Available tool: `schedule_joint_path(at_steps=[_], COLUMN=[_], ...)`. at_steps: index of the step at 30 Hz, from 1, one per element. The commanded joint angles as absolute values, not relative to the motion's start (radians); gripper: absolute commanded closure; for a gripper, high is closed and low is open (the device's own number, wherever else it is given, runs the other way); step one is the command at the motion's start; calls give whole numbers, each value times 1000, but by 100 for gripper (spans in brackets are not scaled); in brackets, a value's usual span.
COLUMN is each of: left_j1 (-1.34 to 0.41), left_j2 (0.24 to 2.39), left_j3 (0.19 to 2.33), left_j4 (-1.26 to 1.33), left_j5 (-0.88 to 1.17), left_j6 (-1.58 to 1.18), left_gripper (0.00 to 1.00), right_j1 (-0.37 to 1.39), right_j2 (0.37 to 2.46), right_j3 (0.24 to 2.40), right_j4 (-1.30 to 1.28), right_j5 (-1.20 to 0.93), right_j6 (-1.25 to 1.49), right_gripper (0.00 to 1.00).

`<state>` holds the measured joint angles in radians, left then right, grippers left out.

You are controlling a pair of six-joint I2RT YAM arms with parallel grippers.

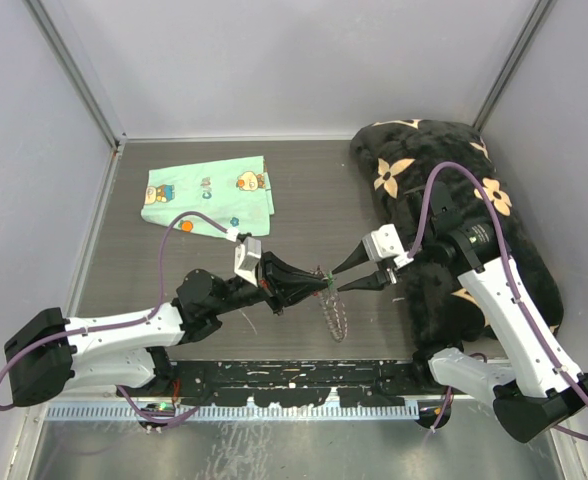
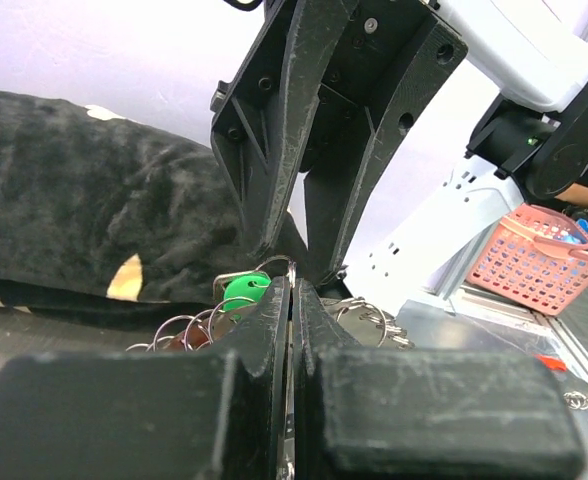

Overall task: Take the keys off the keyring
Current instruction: Remove the key from the keyring.

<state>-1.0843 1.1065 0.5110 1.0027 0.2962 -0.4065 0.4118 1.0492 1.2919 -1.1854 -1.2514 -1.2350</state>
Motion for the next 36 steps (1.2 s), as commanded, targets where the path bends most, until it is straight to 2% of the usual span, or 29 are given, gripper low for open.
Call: schedule_joint_path(at_steps=[1, 15, 29, 36], left_j1=[-1083, -1083, -1084, -1084], left_j2=[1091, 1100, 1105, 1107], left_j3=[545, 566, 581, 577], left_j4=[1114, 1110, 1115, 1115], left_j5=[307, 300, 275, 233], left_j6=[-445, -502, -548, -574], left_gripper=[100, 100, 100, 100], right_j1=[408, 408, 408, 409], right_j2=[1045, 1041, 1044, 1038], right_j3=[1330, 1326, 1317, 1319], right_j4=[-1206, -1208, -1198, -1195], right_j5=[-1316, -1290, -1264, -1236], right_j6=[-1316, -1350, -1379, -1377], right_gripper=[61, 74, 80, 95])
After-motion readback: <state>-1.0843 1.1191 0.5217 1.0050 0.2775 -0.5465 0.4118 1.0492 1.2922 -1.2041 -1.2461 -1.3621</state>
